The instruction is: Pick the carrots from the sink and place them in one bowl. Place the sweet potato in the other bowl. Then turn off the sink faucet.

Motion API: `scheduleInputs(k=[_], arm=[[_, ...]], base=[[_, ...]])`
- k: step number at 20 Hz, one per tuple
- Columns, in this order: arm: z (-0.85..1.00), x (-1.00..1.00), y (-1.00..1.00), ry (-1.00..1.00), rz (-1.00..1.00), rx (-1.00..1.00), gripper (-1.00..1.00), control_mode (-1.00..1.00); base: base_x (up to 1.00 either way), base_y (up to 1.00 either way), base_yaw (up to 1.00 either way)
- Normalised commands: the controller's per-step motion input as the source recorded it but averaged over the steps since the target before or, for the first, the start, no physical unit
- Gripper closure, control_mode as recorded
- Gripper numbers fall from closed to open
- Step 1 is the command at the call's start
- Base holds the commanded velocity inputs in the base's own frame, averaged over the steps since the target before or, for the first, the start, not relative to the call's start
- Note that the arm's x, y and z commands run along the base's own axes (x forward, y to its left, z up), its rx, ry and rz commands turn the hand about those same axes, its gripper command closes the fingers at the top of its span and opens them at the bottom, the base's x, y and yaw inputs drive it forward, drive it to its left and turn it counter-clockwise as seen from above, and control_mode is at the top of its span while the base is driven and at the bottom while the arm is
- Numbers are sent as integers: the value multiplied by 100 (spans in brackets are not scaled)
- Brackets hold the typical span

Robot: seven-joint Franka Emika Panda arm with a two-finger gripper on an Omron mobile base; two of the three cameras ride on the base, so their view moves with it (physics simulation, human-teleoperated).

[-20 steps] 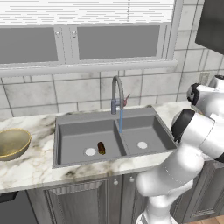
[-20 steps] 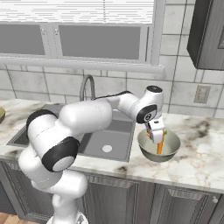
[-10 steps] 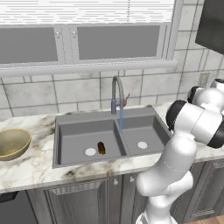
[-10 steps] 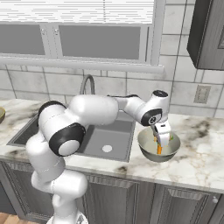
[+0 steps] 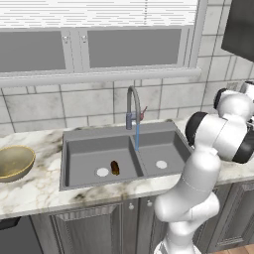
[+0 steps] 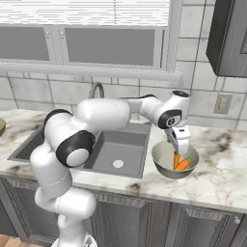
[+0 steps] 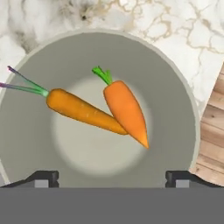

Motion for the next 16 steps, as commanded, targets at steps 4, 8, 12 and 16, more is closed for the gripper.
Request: scheduleInputs(k=[4, 8, 12, 16], arm=[[53, -1, 83, 8, 0, -4, -100, -100], [9, -17, 96, 13, 0, -6, -100, -100], [0, -29, 100, 9, 5, -7, -100, -100], [0, -38, 90, 5, 14, -6, -100, -100]], base=[[0, 0, 0], [0, 0, 0], [0, 0, 0], [0, 0, 0]])
